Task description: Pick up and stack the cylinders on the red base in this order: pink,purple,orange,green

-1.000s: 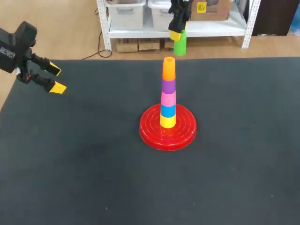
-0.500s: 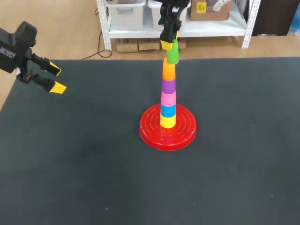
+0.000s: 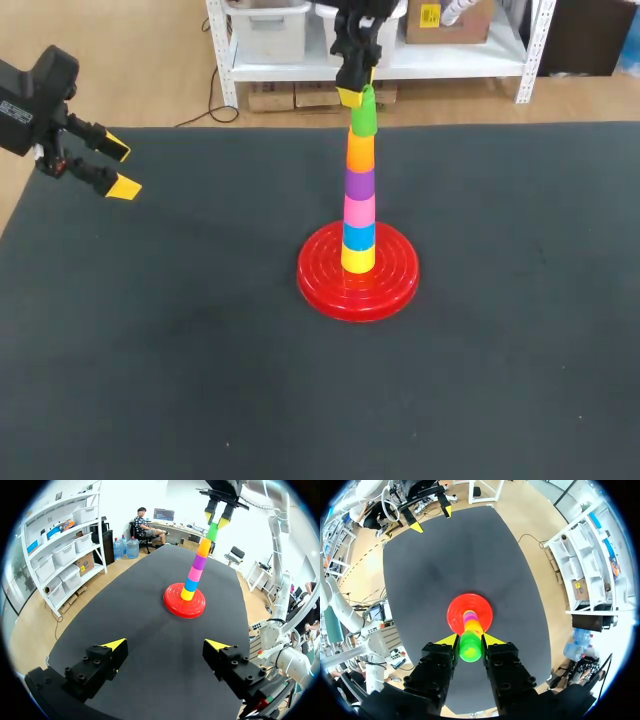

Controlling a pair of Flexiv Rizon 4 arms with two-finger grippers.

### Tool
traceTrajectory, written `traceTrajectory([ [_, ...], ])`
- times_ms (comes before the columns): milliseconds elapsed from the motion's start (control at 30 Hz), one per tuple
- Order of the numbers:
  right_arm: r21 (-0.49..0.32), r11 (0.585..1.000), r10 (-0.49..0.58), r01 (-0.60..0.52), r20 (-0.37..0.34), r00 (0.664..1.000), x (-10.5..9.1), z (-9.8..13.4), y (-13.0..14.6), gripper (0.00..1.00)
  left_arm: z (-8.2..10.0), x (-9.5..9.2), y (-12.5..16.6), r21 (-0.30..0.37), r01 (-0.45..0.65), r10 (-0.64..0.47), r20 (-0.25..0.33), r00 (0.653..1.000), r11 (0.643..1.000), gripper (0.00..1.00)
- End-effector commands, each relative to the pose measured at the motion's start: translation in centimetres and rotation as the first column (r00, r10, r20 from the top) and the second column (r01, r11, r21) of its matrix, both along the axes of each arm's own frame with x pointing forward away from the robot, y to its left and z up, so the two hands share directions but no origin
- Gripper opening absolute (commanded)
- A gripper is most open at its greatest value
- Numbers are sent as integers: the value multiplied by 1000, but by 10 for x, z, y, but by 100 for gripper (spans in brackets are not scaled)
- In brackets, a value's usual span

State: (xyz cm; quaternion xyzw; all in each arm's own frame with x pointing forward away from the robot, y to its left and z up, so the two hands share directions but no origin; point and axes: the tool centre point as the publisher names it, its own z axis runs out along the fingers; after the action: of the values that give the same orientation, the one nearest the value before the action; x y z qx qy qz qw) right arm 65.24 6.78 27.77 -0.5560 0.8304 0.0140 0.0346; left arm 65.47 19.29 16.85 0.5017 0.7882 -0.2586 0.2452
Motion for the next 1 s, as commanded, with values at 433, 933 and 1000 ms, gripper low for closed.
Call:
traceTrajectory([
  [433,0,999,-32,32,-52,998,14,-3,5,0,-1,-1,0,-1,-1,1,2,1000,1000,100],
  [933,-11,999,-38,37,-95,995,10,-12,-1,0,-1,-1,0,-1,-1,1,2,1000,1000,100],
  [1000,-5,999,-45,44,-101,994,9,-13,-2,0,-1,-1,0,-1,-1,1,2,1000,1000,100],
])
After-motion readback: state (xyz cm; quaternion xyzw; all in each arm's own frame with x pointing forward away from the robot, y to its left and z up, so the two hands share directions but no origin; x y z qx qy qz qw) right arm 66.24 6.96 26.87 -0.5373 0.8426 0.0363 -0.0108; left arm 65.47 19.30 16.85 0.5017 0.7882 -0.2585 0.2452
